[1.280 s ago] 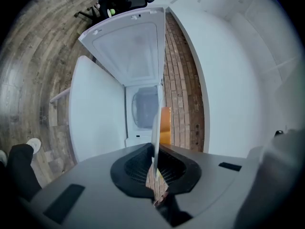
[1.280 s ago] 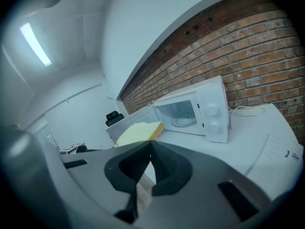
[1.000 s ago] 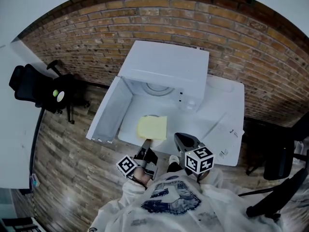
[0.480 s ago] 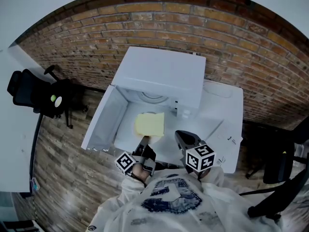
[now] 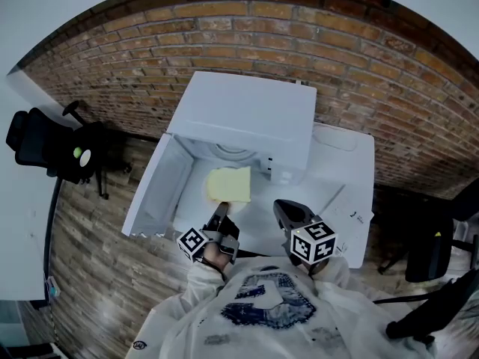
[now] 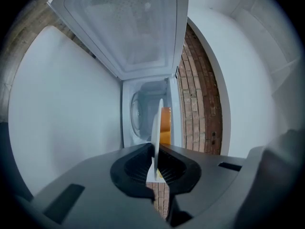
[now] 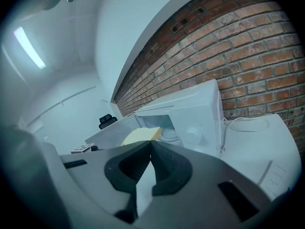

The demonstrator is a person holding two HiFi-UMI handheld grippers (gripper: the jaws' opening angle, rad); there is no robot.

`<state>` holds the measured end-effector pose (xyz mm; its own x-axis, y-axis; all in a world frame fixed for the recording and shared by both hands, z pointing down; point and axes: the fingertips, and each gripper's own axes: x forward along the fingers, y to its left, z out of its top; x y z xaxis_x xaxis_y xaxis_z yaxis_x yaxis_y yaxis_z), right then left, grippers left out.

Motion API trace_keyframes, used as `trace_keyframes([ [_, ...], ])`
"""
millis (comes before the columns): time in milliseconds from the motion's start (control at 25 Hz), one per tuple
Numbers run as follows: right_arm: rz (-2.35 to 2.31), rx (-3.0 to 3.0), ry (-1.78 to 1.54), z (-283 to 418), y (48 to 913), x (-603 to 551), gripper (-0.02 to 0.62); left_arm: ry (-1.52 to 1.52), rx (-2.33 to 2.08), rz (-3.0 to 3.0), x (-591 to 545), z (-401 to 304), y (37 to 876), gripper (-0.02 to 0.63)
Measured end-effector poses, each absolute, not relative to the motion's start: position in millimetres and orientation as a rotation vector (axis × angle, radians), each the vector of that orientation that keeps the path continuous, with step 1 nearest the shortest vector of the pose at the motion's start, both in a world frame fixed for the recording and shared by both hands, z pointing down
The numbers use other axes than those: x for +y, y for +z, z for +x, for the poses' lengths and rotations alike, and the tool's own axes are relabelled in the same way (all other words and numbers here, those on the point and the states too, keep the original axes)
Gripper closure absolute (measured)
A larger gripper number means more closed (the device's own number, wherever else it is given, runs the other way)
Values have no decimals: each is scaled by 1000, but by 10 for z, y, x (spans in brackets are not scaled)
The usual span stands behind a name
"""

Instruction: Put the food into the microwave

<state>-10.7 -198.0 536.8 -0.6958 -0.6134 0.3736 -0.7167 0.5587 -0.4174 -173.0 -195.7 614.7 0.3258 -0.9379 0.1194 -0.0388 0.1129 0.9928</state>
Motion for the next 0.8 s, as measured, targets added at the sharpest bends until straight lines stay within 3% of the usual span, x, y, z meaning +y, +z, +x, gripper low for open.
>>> trace_keyframes([
  [800,1073,-2569,814,-434,5486,-2238,581,-802,-1063,1250,-2456,-1857,6501,580],
])
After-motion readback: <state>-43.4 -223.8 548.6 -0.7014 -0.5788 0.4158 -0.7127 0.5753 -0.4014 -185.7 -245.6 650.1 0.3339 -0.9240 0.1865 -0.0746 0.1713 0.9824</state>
